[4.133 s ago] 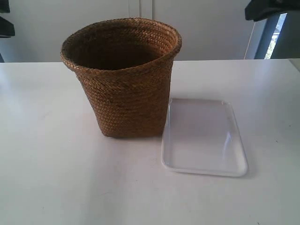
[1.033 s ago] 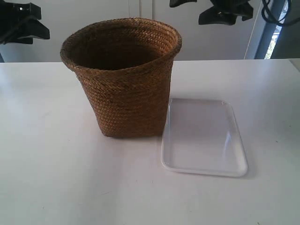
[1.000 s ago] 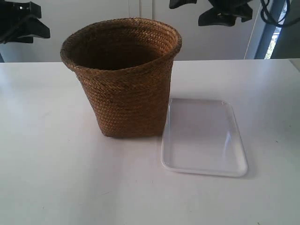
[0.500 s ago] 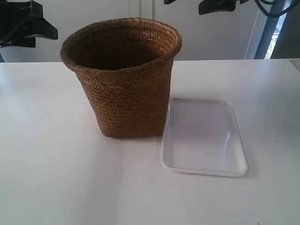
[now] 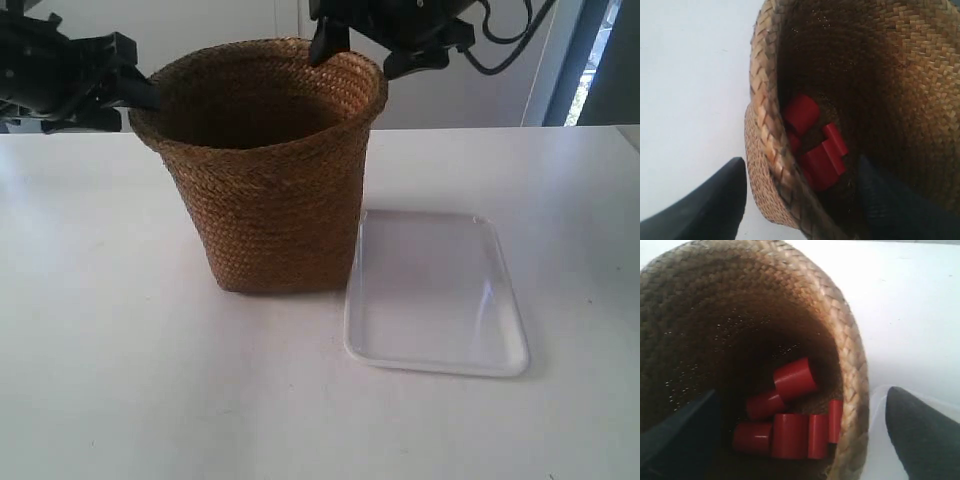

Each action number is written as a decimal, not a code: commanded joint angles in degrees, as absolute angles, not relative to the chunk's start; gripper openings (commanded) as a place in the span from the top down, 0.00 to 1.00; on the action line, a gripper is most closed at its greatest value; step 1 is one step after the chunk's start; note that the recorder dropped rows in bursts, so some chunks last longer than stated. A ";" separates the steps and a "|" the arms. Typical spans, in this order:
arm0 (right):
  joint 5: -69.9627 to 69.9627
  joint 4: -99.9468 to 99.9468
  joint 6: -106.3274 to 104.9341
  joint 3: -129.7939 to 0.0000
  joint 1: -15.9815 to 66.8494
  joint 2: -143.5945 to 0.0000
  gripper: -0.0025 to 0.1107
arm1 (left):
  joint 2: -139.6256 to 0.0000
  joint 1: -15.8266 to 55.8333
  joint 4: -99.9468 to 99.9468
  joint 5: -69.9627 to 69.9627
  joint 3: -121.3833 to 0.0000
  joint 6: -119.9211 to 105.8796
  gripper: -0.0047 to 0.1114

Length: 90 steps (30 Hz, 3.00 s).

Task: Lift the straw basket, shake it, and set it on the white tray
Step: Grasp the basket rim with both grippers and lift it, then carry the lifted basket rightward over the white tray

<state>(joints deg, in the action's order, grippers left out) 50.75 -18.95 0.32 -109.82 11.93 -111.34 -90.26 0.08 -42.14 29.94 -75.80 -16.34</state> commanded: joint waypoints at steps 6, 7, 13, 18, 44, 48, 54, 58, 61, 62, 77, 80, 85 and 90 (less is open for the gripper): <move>51.77 -11.98 5.43 -110.16 11.90 -114.57 0.25 | -94.07 0.83 -42.77 29.13 -76.08 -16.92 0.38; 52.08 -11.98 5.43 -110.16 11.90 -114.94 0.25 | -94.41 0.83 -42.77 29.49 -76.08 -16.76 0.38; 52.51 -11.94 6.41 -110.16 11.90 -115.73 0.27 | -95.29 0.83 -43.54 29.20 -76.08 -16.76 0.38; 54.27 -12.08 8.33 -110.16 11.90 -116.15 0.57 | -95.64 0.83 -51.21 28.09 -76.08 -16.76 0.71; 34.00 -3.90 7.96 -90.22 23.39 -97.17 0.98 | -72.71 0.83 -29.04 36.74 -75.97 -11.46 0.96; 31.54 -4.00 7.96 -88.25 24.27 -95.99 0.98 | -70.95 0.83 -28.58 37.75 -75.97 -11.57 0.96; 31.77 -4.00 8.09 -87.91 24.27 -95.94 0.98 | -70.85 0.83 -28.58 37.65 -75.97 -11.57 0.96; 32.91 -4.11 7.91 -87.91 24.27 -95.83 0.98 | -70.85 0.83 -28.58 36.50 -75.97 -12.52 0.96; 32.63 -4.11 7.75 -88.03 24.27 -95.43 0.98 | -70.73 0.72 -28.58 32.95 -75.97 -15.67 0.96; 32.15 -4.18 7.75 -88.14 24.27 -95.02 0.98 | -70.64 0.72 -28.69 31.69 -75.97 -16.49 0.96; 37.76 4.05 12.72 -81.28 24.09 -87.30 0.98 | -69.24 0.72 -32.20 30.36 -69.77 -18.35 0.96; 36.94 8.37 15.06 -77.46 24.78 -83.40 0.98 | -66.61 0.72 -35.89 28.44 -65.40 -18.35 0.96; 37.31 14.21 18.63 -71.82 25.06 -77.51 0.98 | -63.25 0.84 -48.59 24.90 -58.52 -25.38 0.96; 41.15 13.37 16.20 -70.62 25.06 -74.38 0.98 | -59.92 2.33 -58.61 23.59 -54.39 -34.52 0.96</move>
<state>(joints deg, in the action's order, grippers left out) 38.07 9.49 18.99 -71.23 25.65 -76.20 -62.56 1.14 -53.36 27.10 -55.95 -27.90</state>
